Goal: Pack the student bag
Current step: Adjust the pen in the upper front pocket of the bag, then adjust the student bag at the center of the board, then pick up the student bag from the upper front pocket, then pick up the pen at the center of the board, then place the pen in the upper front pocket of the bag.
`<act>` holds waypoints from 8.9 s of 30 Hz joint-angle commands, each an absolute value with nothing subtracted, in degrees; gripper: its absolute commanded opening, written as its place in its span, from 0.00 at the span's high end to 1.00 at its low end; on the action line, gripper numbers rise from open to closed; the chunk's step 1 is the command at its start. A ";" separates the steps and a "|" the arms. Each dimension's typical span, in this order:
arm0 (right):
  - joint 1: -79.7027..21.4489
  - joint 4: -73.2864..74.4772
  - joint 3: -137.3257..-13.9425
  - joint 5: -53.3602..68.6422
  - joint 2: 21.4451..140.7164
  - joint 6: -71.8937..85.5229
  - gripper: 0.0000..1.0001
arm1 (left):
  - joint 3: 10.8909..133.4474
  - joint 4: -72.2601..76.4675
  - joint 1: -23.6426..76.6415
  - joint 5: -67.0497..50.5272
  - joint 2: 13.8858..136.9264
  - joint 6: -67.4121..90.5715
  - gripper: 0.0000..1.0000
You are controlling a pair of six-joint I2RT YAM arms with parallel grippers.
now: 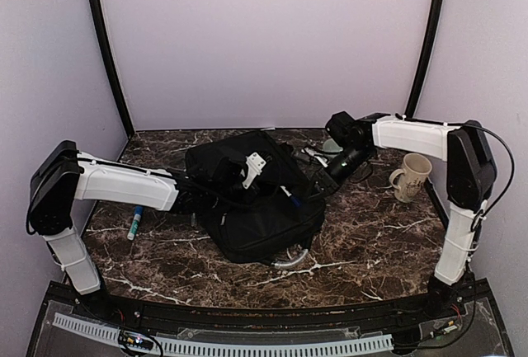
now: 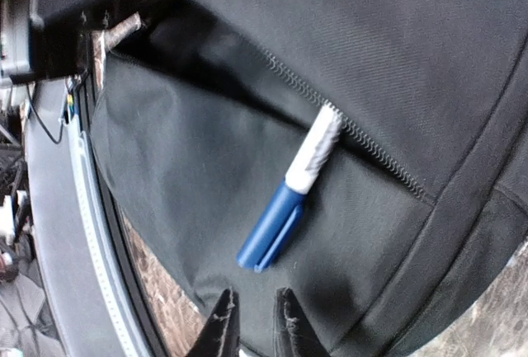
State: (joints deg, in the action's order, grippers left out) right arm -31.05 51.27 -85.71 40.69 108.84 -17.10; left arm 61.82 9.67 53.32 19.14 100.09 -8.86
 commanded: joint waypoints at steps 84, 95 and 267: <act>-37.12 14.24 -80.05 22.62 108.73 -15.05 0.94 | 55.83 19.00 54.23 20.74 90.39 -4.24 0.63; -35.41 17.26 -72.32 26.03 101.92 -10.73 0.97 | 48.34 0.26 54.06 26.23 76.76 13.20 0.60; -52.38 19.13 -78.17 -0.62 104.39 -18.10 0.99 | 67.04 -37.56 34.46 1.04 83.82 34.43 0.97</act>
